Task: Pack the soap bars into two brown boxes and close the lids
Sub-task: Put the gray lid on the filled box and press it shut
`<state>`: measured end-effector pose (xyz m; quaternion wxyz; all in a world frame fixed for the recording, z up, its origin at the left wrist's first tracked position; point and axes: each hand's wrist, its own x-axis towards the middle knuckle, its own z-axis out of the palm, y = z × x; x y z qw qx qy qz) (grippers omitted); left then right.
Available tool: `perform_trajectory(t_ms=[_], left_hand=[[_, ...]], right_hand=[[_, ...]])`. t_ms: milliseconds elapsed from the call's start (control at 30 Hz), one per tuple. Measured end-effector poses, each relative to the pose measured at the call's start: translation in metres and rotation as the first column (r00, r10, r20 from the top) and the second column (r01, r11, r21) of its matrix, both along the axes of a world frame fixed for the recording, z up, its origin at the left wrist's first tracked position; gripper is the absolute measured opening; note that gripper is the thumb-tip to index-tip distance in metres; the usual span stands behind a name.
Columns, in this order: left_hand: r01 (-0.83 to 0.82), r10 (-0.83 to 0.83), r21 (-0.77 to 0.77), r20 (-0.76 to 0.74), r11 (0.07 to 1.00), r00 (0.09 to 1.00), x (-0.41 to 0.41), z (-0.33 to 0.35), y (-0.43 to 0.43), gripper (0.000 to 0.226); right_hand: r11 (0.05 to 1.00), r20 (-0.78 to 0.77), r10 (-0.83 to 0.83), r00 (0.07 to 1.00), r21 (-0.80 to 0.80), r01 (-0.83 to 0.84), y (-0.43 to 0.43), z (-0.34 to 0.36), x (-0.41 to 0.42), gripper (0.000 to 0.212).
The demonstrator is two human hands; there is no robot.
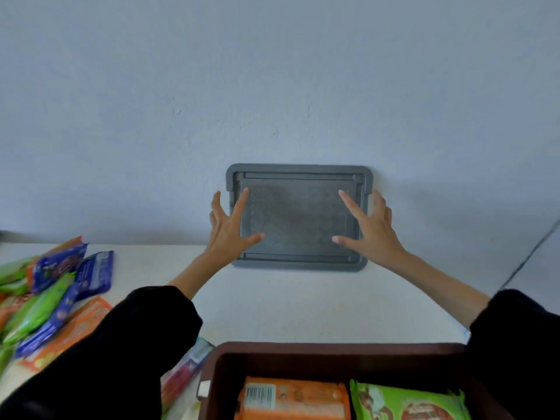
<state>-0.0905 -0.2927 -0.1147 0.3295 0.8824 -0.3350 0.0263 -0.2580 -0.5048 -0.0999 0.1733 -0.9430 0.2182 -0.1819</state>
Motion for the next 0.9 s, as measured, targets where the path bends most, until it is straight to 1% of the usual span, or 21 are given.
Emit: perform_trajectory(t_ms=[100, 167, 233, 333, 400, 467, 600, 767, 900], left_hand=[[0.008, -0.007, -0.018, 0.034, 1.0, 0.999, 0.011, -0.024, -0.011, 0.106], [0.023, -0.021, -0.018, 0.076, 1.0, 0.997, 0.014, -0.033, -0.015, 0.111], [-0.011, 0.009, 0.015, 0.119, 1.0, 0.993, 0.015, -0.036, -0.017, 0.116], [-0.078, 0.066, 0.057, 0.179, 0.995, 0.982, 0.017, -0.037, -0.018, 0.118], [-0.092, 0.077, 0.075, 0.182, 0.993, 0.98, 0.016, -0.036, -0.017, 0.118], [-0.089, 0.073, 0.09, 0.167, 0.992, 0.983, 0.013, -0.032, -0.015, 0.117], [-0.087, 0.07, 0.071, 0.215, 0.994, 0.974, 0.001, -0.009, -0.008, 0.116], [-0.079, 0.062, 0.051, 0.273, 0.996, 0.96, -0.027, 0.046, 0.005, 0.112], [-0.063, 0.044, 0.07, 0.246, 0.996, 0.968, -0.058, 0.086, 0.026, 0.113]], right_hand=[[0.995, 0.052, 0.001, 0.999, -0.097, 0.004, -0.013, -0.03, 0.003, 0.094], [0.993, 0.069, 0.019, 0.997, -0.119, -0.01, -0.02, -0.045, 0.002, 0.097], [0.994, 0.085, 0.04, 0.996, -0.108, -0.03, -0.026, -0.057, 0.003, 0.097], [0.995, 0.173, 0.089, 0.981, -0.067, -0.079, -0.03, -0.07, 0.008, 0.098], [0.996, 0.208, 0.081, 0.975, -0.041, -0.074, -0.03, -0.073, 0.009, 0.102], [0.997, 0.217, 0.071, 0.974, -0.023, -0.068, -0.03, -0.07, 0.008, 0.099], [0.996, 0.232, 0.092, 0.968, -0.01, -0.092, -0.029, -0.045, -0.002, 0.093], [0.996, 0.265, 0.089, 0.96, -0.011, -0.089, -0.024, 0.022, -0.027, 0.088], [0.991, 0.276, 0.107, 0.955, 0.045, -0.124, -0.007, 0.064, -0.062, 0.084]])
